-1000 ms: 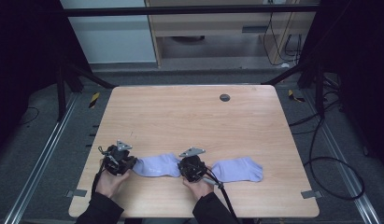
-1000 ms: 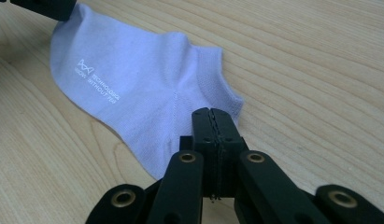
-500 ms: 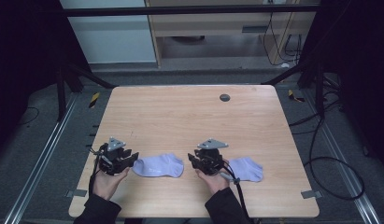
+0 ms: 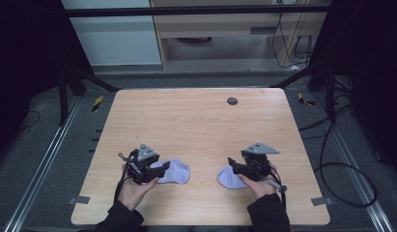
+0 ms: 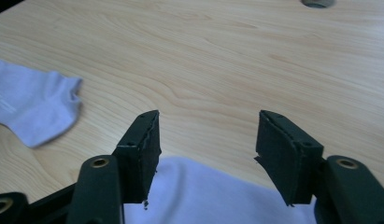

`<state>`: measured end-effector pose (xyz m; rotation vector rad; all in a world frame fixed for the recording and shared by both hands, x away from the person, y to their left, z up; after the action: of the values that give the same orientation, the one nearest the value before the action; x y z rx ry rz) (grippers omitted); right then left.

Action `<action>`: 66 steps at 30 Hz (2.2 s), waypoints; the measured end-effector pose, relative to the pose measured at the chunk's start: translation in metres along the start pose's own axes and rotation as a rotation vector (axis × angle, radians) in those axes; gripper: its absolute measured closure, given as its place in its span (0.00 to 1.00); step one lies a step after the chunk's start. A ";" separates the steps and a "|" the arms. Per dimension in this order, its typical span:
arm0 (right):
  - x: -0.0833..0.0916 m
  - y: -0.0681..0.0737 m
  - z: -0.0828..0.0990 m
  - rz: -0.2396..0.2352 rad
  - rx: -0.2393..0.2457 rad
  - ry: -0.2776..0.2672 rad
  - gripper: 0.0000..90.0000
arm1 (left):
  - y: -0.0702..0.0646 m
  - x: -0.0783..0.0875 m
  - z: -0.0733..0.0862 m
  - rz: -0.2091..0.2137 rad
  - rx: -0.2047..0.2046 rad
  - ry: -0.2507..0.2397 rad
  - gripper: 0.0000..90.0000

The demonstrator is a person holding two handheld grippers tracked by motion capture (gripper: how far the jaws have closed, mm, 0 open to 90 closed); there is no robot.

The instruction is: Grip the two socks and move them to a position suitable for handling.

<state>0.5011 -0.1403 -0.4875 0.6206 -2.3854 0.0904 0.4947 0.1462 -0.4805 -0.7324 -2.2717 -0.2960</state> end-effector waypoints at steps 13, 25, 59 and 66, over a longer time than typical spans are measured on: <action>0.029 -0.054 0.039 0.078 -0.030 0.035 0.39 | -0.068 -0.038 -0.025 0.062 -0.097 0.022 0.50; 0.025 -0.073 0.061 0.121 -0.019 0.147 0.53 | -0.104 -0.071 -0.033 0.091 -0.139 0.068 0.52; 0.018 -0.073 0.068 0.077 -0.030 0.223 0.97 | -0.136 -0.109 -0.020 0.152 -0.137 0.174 0.98; 0.036 -0.057 0.052 0.053 -0.007 0.156 0.97 | -0.133 -0.090 -0.023 0.185 -0.150 0.153 0.98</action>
<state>0.4724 -0.2164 -0.5112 0.5273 -2.2510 0.1486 0.4821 -0.0087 -0.5270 -0.9575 -2.0375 -0.4229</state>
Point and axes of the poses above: each handheld gripper's, and its own axes: x roughly backward along the jaws, z roughly out of its underside, y roughly to its left, the point moved 7 cm from there along -x, roughly forward along the jaws, and after that the axes turned 4 degrees about y, right-handed, at the moved point
